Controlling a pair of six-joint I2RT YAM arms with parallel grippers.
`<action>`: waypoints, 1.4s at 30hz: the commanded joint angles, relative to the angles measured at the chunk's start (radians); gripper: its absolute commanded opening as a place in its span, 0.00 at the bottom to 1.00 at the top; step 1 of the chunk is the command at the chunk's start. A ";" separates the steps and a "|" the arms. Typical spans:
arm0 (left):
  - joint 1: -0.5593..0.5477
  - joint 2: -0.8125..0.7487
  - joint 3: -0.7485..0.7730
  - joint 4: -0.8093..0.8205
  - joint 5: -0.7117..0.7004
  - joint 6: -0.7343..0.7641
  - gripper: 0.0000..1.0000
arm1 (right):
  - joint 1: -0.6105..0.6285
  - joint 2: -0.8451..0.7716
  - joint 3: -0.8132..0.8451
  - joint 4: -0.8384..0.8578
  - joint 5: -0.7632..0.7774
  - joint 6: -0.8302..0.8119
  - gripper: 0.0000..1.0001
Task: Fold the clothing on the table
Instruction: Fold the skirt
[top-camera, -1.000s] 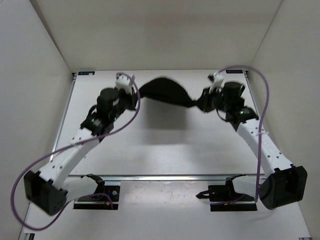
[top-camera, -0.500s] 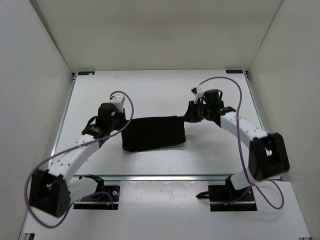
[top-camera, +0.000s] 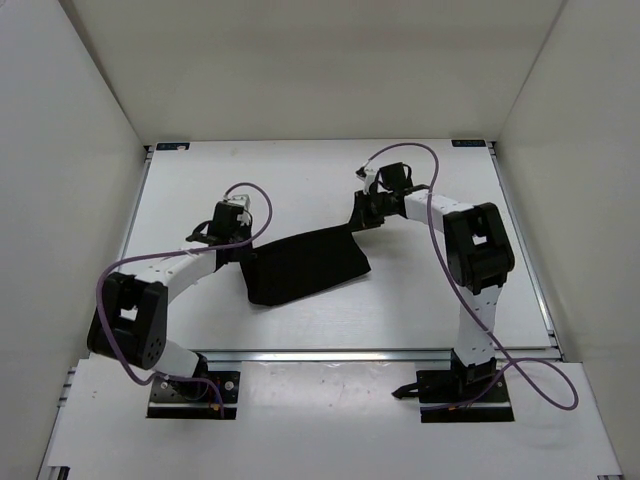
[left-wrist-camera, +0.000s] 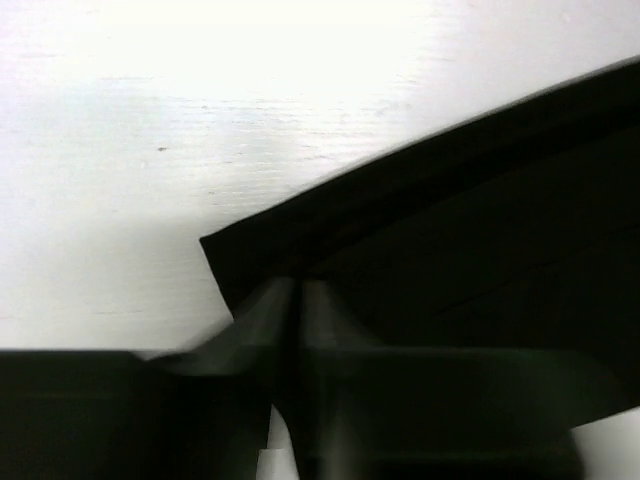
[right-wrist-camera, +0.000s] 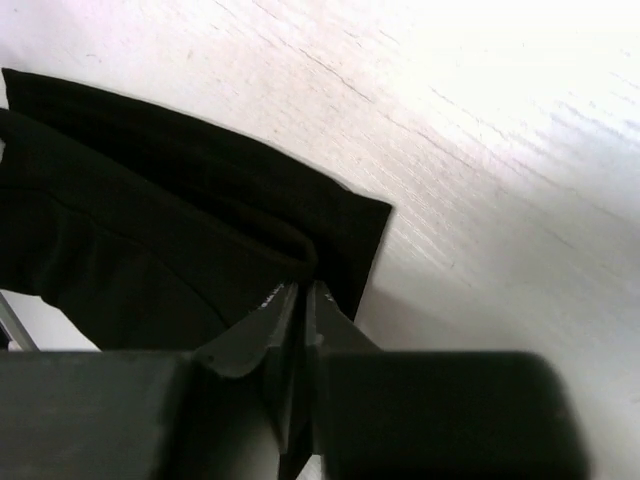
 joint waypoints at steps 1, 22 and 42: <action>0.036 0.015 0.042 0.002 -0.023 -0.024 0.40 | -0.013 -0.002 0.065 0.000 -0.016 -0.022 0.07; -0.171 -0.197 -0.058 -0.010 0.106 -0.153 0.48 | -0.089 -0.206 -0.224 -0.022 -0.052 -0.032 0.60; -0.111 -0.056 -0.144 -0.089 0.091 -0.192 0.19 | -0.018 -0.048 -0.208 -0.022 -0.057 -0.017 0.52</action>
